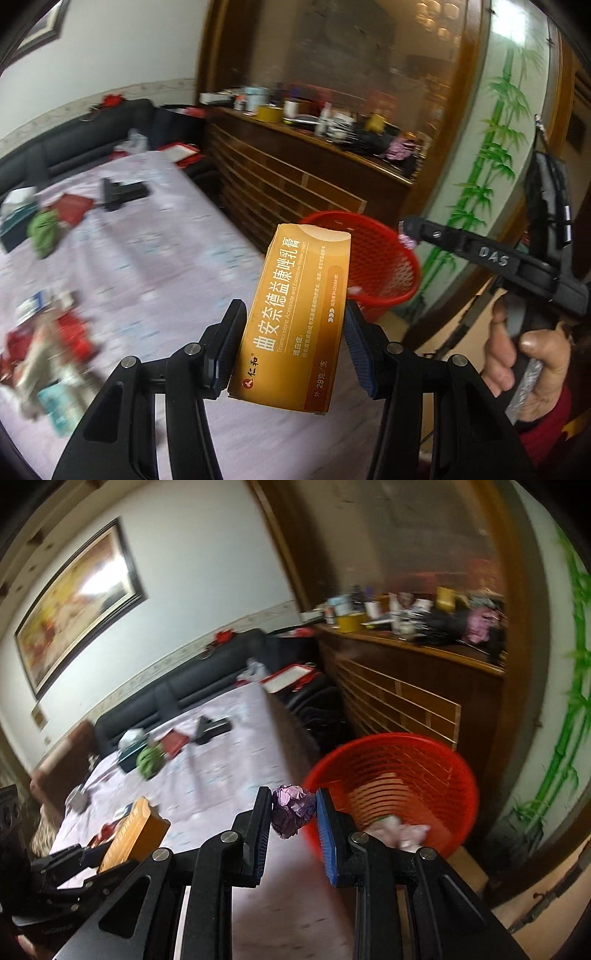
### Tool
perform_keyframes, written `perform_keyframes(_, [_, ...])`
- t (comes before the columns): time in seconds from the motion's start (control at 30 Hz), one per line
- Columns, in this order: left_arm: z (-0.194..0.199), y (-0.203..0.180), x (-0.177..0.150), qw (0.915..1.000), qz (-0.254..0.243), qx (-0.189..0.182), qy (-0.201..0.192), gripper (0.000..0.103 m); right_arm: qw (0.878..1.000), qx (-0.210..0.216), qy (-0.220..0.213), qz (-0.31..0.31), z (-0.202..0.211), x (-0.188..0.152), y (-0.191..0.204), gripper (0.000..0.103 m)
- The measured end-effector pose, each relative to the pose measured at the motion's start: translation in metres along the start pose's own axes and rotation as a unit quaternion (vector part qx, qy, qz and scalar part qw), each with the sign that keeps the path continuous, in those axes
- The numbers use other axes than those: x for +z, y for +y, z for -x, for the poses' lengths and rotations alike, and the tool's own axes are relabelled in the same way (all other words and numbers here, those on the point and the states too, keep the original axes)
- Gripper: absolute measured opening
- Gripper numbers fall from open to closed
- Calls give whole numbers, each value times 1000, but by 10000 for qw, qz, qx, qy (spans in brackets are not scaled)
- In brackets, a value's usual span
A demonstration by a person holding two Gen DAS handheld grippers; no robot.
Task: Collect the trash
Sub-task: 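Carry box and tissue to the red wastebasket and open both tools, then move both open tools back over the bed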
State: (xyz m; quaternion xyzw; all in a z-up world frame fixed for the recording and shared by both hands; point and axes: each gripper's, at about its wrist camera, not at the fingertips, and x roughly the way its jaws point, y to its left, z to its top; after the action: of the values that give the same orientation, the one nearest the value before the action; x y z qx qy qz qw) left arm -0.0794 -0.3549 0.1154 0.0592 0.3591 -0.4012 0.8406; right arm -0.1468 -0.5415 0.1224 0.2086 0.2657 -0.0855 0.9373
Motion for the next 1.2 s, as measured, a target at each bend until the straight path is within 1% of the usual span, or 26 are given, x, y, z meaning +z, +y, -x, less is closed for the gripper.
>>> perform_keyframes(0.07, [-18, -11, 9, 9999, 15, -123, 73, 52, 9999, -43, 34, -153, -4, 7, -22, 26])
perform_keyframes(0.17, [-49, -29, 24, 9997, -3, -176, 194, 52, 9993, -85, 95, -345, -12, 15, -49, 27])
perform_keyframes(0.4, [-97, -47, 47, 9990, 86, -292, 330, 52, 9982, -103, 174, -568, -28, 33, -83, 28])
perform_keyframes(0.43, [-105, -48, 50, 9991, 113, -261, 303, 56, 9981, -101, 176, -584, -30, 35, -86, 28])
perform_keyframes(0.47, [-109, -47, 51, 9991, 143, -256, 321, 68, 9979, -111, 170, -608, -31, 37, -89, 28])
perform_keyframes(0.5, [-114, -44, 52, 9987, 215, -265, 372, 71, 9978, -140, 175, -618, -34, 40, -91, 32])
perform_keyframes(0.53, [-117, -40, 52, 9981, 329, -321, 421, 71, 9978, -155, 193, -622, -37, 42, -92, 37])
perform_keyframes(0.57, [-117, -37, 52, 9975, 386, -374, 448, 71, 9975, -154, 197, -654, -39, 45, -95, 43])
perform_keyframes(0.6, [-117, -35, 52, 9973, 406, -411, 449, 71, 9973, -169, 178, -691, -39, 46, -98, 43])
perform_keyframes(0.7, [-110, -32, 53, 9977, 376, -359, 426, 71, 9976, -207, 159, -644, -38, 48, -99, 44])
perform_keyframes(0.77, [-97, -30, 50, 9986, 293, -279, 351, 71, 9975, -247, 143, -646, -35, 47, -96, 44])
perform_keyframes(0.83, [-81, -26, 44, 9993, 197, -159, 277, 71, 9980, -166, 156, -589, -33, 45, -89, 44])
perform_keyframes(0.87, [-74, -23, 41, 9995, 172, -76, 255, 71, 9985, -130, 152, -509, -31, 44, -83, 45])
perform_keyframes(1.0, [-47, -6, 20, 9993, 224, 199, 240, 71, 9997, 33, 114, -233, -25, 31, -54, 56])
perform_keyframes(1.2, [-5, 27, -6, 9978, 510, 394, 166, 71, 9980, 490, 396, 33, -33, -1, -7, 56])
